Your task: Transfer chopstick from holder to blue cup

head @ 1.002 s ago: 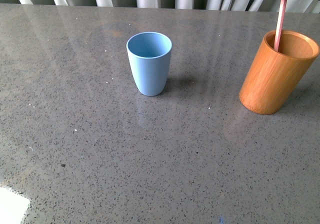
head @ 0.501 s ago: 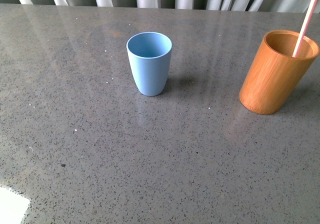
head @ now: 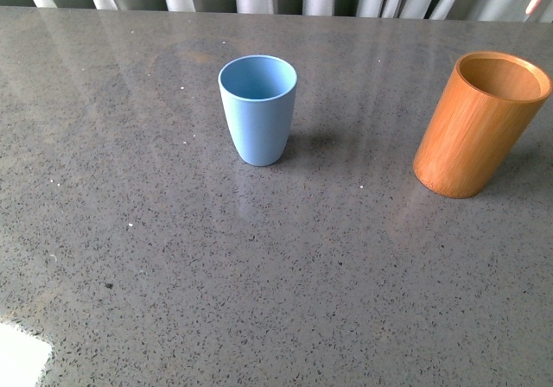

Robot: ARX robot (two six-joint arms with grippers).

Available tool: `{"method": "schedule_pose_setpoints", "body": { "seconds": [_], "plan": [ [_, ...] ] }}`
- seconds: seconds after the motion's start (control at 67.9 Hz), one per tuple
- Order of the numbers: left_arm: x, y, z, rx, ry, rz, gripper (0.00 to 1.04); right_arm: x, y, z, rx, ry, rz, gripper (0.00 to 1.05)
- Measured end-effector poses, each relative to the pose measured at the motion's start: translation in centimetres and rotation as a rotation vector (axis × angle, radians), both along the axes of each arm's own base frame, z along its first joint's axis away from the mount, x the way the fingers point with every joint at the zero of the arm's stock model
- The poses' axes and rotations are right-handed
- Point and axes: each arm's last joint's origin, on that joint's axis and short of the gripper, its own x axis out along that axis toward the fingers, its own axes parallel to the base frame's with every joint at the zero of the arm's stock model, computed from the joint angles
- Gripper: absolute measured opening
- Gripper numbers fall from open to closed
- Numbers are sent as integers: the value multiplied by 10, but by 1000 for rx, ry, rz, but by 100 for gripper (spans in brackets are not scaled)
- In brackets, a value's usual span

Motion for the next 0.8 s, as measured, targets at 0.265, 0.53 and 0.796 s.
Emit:
{"method": "schedule_pose_setpoints", "body": {
  "seconds": [0.265,0.53,0.796],
  "plan": [
    [0,0,0,0,0,0,96,-12,32,15,167,-21,26,2],
    [0,0,0,0,0,0,96,-17,63,13,282,-17,17,2],
    [0,0,0,0,0,0,96,-16,96,3,314,2,31,2]
  ]
}}
